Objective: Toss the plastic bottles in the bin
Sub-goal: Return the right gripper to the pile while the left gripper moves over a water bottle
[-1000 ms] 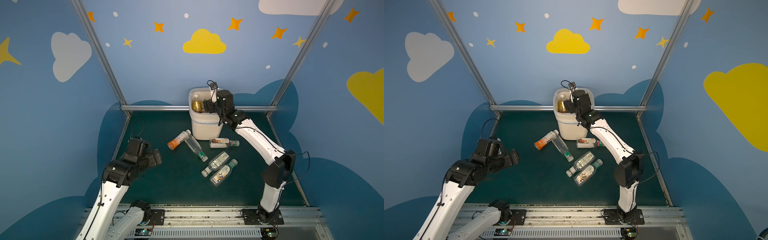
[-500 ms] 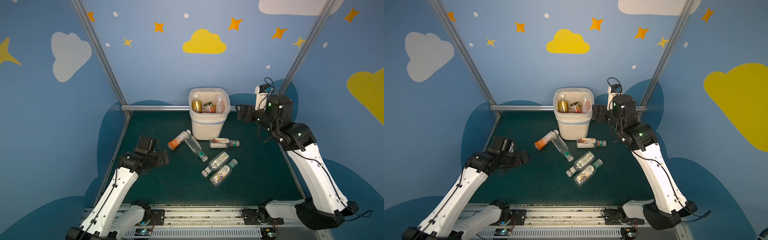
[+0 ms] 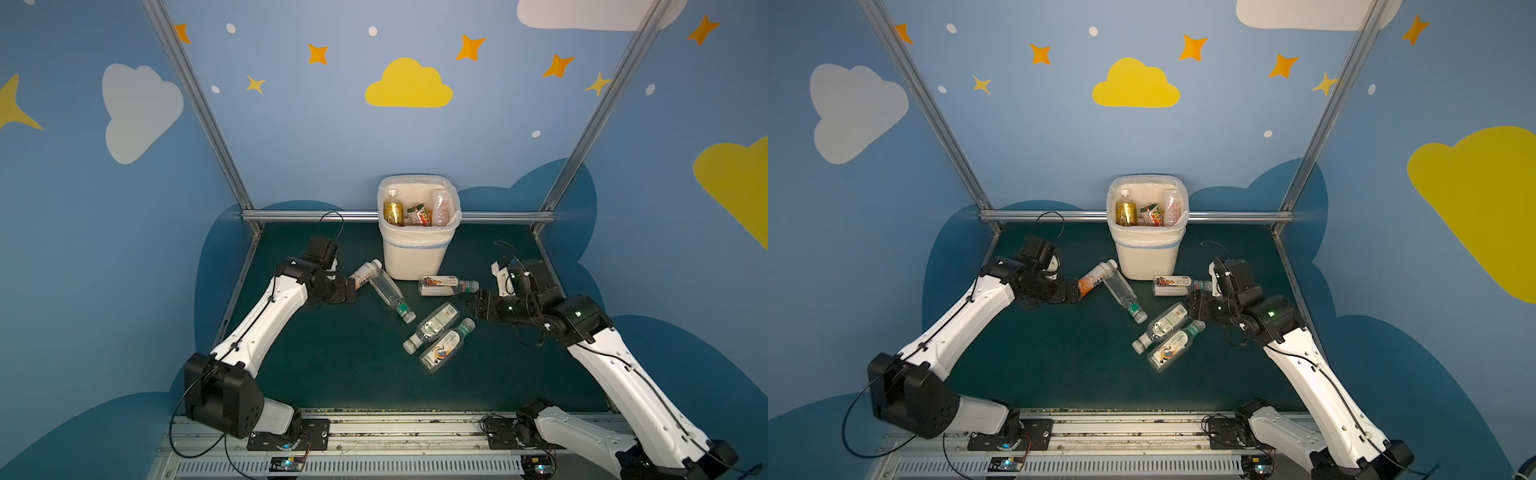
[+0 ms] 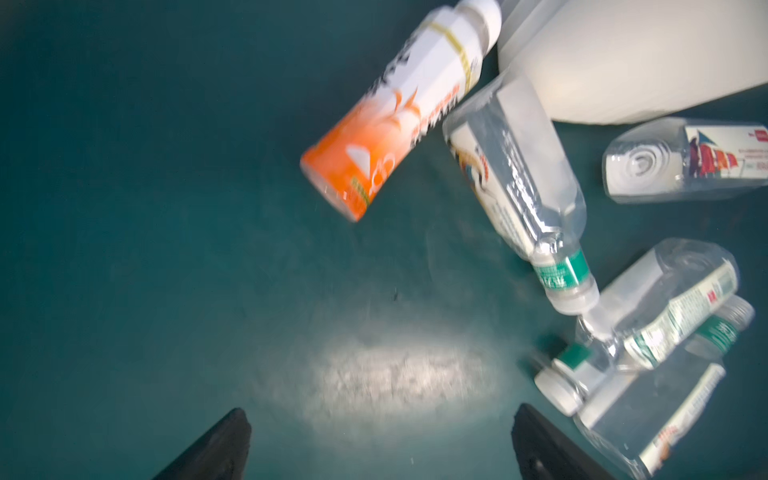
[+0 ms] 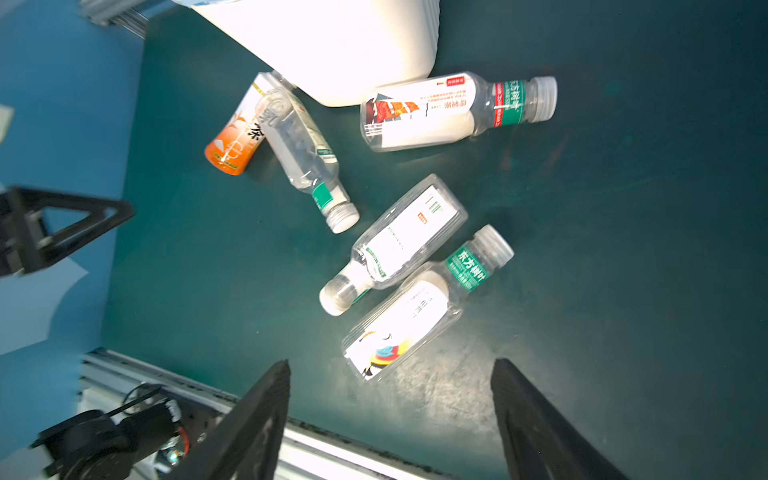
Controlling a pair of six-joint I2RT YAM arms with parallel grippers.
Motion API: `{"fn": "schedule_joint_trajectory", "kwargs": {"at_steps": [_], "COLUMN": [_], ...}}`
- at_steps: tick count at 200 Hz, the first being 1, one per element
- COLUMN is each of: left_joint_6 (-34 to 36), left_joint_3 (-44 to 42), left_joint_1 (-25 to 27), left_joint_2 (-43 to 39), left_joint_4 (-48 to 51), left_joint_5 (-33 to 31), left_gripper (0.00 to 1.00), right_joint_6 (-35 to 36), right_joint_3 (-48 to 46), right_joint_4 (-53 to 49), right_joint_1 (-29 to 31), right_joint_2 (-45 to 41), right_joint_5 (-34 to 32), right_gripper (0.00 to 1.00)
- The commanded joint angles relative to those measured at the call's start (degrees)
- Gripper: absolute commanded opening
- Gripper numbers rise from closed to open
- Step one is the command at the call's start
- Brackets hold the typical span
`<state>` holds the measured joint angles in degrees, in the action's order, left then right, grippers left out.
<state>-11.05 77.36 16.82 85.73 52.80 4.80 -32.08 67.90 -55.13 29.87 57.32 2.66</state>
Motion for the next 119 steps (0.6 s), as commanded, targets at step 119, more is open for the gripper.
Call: {"fn": "schedule_joint_trajectory", "kwargs": {"at_steps": [119], "left_joint_6": [-18.77], "left_joint_3": [19.77], "left_joint_1": [8.57], "left_joint_2": [24.08], "left_joint_4": [4.25], "left_joint_5": [7.78], "left_gripper": [1.00], "right_joint_6": [-1.74], "right_joint_3": [0.29], "right_joint_4": [-1.41], "right_joint_1": [2.05], "right_joint_2": [-1.35], "right_joint_5": [2.09], "right_gripper": [0.78]}}
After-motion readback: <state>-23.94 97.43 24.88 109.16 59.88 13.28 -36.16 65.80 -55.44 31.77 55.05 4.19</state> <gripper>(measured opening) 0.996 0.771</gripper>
